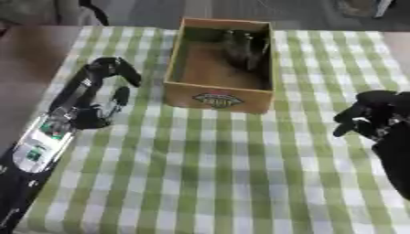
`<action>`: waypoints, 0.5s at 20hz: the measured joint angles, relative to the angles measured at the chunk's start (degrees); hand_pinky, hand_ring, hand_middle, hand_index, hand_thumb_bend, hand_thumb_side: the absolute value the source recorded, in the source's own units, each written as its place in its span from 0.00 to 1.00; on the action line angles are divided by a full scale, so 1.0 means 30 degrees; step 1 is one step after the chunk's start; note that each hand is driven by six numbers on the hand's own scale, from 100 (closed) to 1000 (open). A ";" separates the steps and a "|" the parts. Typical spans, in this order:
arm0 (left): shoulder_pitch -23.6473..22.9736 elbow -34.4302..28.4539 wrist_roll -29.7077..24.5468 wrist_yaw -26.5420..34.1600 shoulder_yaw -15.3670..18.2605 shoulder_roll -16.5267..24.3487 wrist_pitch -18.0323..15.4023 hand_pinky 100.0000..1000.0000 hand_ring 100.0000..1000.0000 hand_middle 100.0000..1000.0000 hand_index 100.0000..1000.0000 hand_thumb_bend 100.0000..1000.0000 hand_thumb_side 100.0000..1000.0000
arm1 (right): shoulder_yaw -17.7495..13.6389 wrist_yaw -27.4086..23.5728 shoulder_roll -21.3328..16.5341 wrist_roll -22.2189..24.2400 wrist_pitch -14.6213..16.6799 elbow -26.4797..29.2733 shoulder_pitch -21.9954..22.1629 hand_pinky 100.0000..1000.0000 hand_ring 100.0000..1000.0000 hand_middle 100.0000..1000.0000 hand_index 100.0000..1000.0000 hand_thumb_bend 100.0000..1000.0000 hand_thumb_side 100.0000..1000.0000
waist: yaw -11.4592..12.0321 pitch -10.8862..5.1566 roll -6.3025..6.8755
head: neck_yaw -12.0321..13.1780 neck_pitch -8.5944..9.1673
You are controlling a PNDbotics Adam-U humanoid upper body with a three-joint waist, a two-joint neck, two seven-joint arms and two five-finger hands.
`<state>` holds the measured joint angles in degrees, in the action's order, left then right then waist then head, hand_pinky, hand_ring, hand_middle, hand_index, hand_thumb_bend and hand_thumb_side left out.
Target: Pick up objects on the table and place them in the box.
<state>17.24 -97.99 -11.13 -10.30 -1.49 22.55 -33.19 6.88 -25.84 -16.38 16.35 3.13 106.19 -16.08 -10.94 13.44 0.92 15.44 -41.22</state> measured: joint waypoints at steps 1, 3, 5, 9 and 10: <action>-0.0183 -0.0510 -0.0304 0.0310 0.0005 -0.0187 0.0290 0.53 0.53 0.55 0.69 0.00 0.59 | -0.0041 -0.0004 0.0000 -0.0037 0.0001 0.0046 0.0001 0.45 0.57 0.49 0.67 0.00 0.70 | 0.0003 -0.0002 0.0000 | -0.0007 -0.0005; -0.0538 -0.1587 -0.0939 0.0971 0.0030 -0.0563 0.0918 0.53 0.53 0.55 0.70 0.00 0.61 | -0.0051 -0.0006 0.0000 -0.0084 -0.0033 0.0065 0.0007 0.45 0.57 0.49 0.67 0.00 0.70 | 0.0024 -0.0004 0.0002 | -0.0085 -0.0012; -0.0882 -0.2618 -0.1587 0.1618 0.0125 -0.0920 0.1565 0.53 0.53 0.55 0.70 0.00 0.64 | -0.0055 -0.0006 0.0000 -0.0102 -0.0051 0.0069 0.0014 0.45 0.57 0.49 0.67 0.00 0.70 | 0.0155 -0.0008 0.0002 | -0.0171 -0.0094; -0.1241 -0.3760 -0.2921 0.2959 0.0496 -0.1454 0.2897 0.53 0.53 0.55 0.70 0.00 0.68 | -0.0054 -0.0007 0.0000 -0.0104 -0.0055 0.0097 0.0029 0.45 0.57 0.49 0.67 0.00 0.70 | 0.0286 -0.0019 -0.0127 | -0.0319 -0.0166; -0.1263 -0.3893 -0.3254 0.3297 0.0633 -0.1557 0.3230 0.53 0.53 0.55 0.70 0.00 0.69 | -0.0055 -0.0007 0.0000 -0.0104 -0.0055 0.0129 0.0069 0.45 0.57 0.49 0.67 0.00 0.70 | 0.0365 -0.0026 -0.0177 | -0.0329 -0.0166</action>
<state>13.45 -109.67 -20.89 -0.41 0.41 17.88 -23.50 6.72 -25.86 -16.38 16.03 2.97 106.58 -15.87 -9.84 13.36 0.39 14.45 -41.72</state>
